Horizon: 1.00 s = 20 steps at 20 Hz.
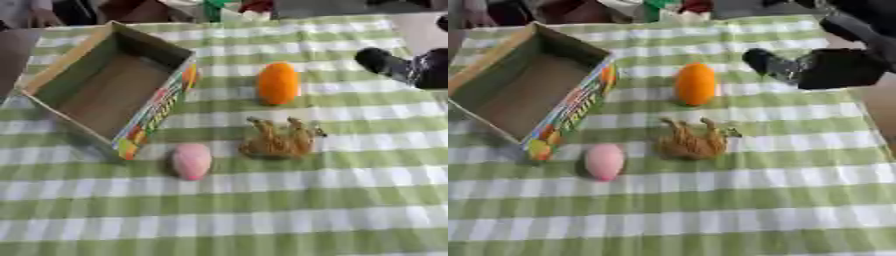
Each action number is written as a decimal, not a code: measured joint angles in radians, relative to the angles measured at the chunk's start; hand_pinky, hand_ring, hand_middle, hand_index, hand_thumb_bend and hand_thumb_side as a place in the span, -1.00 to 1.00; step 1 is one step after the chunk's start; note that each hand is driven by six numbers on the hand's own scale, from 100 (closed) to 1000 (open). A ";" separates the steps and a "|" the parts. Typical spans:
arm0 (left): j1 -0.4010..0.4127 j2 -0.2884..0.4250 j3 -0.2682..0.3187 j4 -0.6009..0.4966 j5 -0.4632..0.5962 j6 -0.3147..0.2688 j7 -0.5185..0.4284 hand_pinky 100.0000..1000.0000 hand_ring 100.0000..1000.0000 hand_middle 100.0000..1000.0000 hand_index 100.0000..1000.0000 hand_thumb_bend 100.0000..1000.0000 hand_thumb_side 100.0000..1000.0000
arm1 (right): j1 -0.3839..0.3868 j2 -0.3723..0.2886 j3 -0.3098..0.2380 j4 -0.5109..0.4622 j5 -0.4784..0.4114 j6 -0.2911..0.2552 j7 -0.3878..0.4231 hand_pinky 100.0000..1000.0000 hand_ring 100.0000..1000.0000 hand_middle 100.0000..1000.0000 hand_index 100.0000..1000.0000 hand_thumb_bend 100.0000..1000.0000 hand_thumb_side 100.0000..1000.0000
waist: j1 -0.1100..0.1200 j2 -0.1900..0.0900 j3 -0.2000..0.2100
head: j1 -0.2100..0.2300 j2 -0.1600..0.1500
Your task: Pick up objects on the table and place them in the box.
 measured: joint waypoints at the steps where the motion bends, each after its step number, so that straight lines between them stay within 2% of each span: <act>1: 0.000 0.001 0.000 0.000 0.000 0.001 -0.001 0.49 0.53 0.58 0.76 -0.70 1.00 | 0.000 0.000 0.005 0.000 -0.005 0.005 0.014 0.74 0.73 0.68 0.80 -0.07 1.00 | -0.001 0.000 0.000 | 0.000 0.000; 10: 0.000 0.004 0.000 0.000 -0.002 0.001 -0.007 0.48 0.53 0.58 0.75 -0.72 1.00 | -0.019 0.009 0.061 0.000 -0.018 0.060 0.102 0.76 0.76 0.66 0.83 0.01 1.00 | -0.003 0.000 0.010 | -0.013 0.007; 15: 0.000 0.004 0.000 0.000 -0.002 0.000 -0.008 0.49 0.53 0.58 0.75 -0.73 1.00 | -0.045 0.046 0.093 0.000 -0.001 0.090 0.150 0.78 0.77 0.67 0.88 0.02 1.00 | -0.004 0.004 0.016 | -0.020 0.007; 16: 0.000 0.004 0.000 0.000 -0.002 0.000 -0.008 0.49 0.53 0.58 0.75 -0.76 0.99 | -0.048 0.054 0.099 0.000 0.002 0.096 0.159 0.78 0.77 0.67 0.90 0.06 1.00 | -0.004 0.006 0.017 | -0.021 0.008; 17: 0.000 0.004 0.000 0.000 -0.002 0.000 -0.008 0.49 0.53 0.58 0.75 -0.74 1.00 | -0.052 0.063 0.105 0.000 0.005 0.102 0.169 0.78 0.77 0.67 0.90 0.01 1.00 | -0.005 0.008 0.018 | -0.022 0.008; 20: -0.001 0.004 0.000 0.000 -0.002 -0.001 -0.010 0.50 0.53 0.57 0.74 -0.75 1.00 | -0.065 0.085 0.124 0.002 0.014 0.112 0.197 0.78 0.77 0.66 0.92 0.02 0.98 | -0.006 0.010 0.020 | -0.024 0.012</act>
